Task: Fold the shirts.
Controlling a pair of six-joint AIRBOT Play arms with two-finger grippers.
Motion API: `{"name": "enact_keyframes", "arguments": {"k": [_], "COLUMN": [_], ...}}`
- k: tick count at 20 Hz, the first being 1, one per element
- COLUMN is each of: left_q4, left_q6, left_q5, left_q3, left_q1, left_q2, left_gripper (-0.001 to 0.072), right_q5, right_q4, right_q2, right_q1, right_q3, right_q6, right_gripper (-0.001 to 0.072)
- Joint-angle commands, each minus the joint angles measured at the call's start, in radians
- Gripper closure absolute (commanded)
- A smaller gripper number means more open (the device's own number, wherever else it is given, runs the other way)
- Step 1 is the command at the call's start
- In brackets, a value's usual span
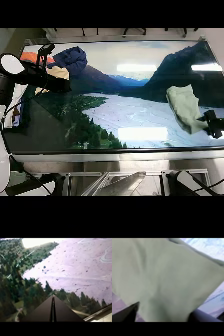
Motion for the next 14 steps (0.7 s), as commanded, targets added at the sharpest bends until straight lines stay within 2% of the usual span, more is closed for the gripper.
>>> {"name": "enact_keyframes", "arguments": {"k": [1,5,8,11,12,13,14], "left_q4": [0.000,0.012,0.100,0.100,0.095,0.096,0.095], "left_q6": [0.003,0.014,0.012,0.007,-0.004,-0.004,-0.008], "left_q5": [-0.021,-0.019,-0.024,-0.030,-0.029,-0.030,-0.031], "left_q3": [0.001,-0.001,-0.002,-0.002,-0.002,-0.002,-0.002], "left_q1": [0.000,0.000,0.001,0.012,0.013,0.013,0.013], "left_q2": [-0.001,-0.001,-0.001,-0.001,-0.001,-0.001,-0.001], "left_gripper": [0.0695,0.0695,0.0695,0.0696,0.0695,0.0696,0.0696], "right_q5": [0.079,0.233,0.270,0.274,0.255,0.221,0.175], "right_q4": [-0.014,-0.024,-0.026,-0.002,0.032,0.093,0.152], "right_q2": [0.007,0.068,0.180,0.308,0.344,0.370,0.377], "right_q1": [-0.001,-0.001,0.002,0.012,0.032,0.082,0.153], "right_q3": [0.006,0.030,0.032,0.032,0.031,0.031,0.031], "right_q6": [-0.011,-0.014,0.040,0.085,0.090,0.090,0.090], "right_gripper": [0.0019,0.0019,0.0020,0.0023,0.0054,0.0134,0.0141]}}
